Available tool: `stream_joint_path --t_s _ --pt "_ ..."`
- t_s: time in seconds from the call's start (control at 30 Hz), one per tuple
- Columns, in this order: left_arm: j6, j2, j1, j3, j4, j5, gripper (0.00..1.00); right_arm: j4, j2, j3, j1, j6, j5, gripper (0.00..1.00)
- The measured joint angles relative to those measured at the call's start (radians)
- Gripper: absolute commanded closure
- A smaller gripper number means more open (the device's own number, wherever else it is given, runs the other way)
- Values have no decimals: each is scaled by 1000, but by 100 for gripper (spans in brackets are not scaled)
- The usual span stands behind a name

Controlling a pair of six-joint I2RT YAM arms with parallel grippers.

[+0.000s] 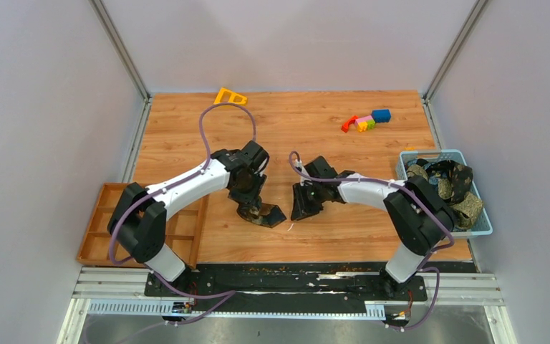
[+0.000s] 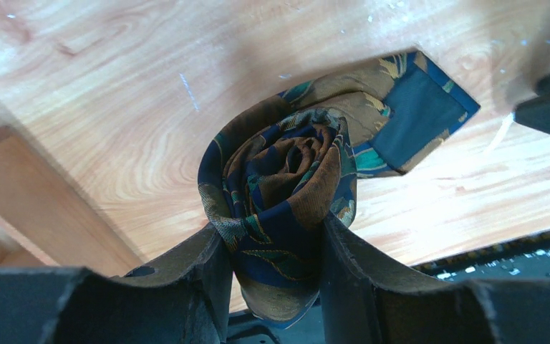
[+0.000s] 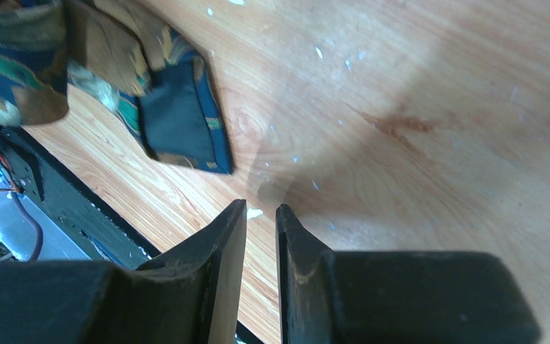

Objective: Roll the ties
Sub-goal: Roll the tie at the center of the board.

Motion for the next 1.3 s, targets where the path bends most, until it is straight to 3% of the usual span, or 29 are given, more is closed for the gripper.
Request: stream_joint_path --t_s 0.27,0.5,0.97,1.17,1.3 --pt "0 75 -51 69 -70 -187 56 -75 -132 -44 -20 -4 69 76" --pt "-1 145 -87 113 -114 -339 56 -117 -298 -104 -119 -4 111 75" --pt "-23 312 -194 229 -217 -579 53 -184 -412 -139 -215 -26 121 75" --pt "-36 381 -230 286 -262 -643 46 -201 -449 -139 -221 -26 121 75" --pt "-42 433 -258 326 -290 -672 35 -210 -465 -139 -222 -26 121 75"
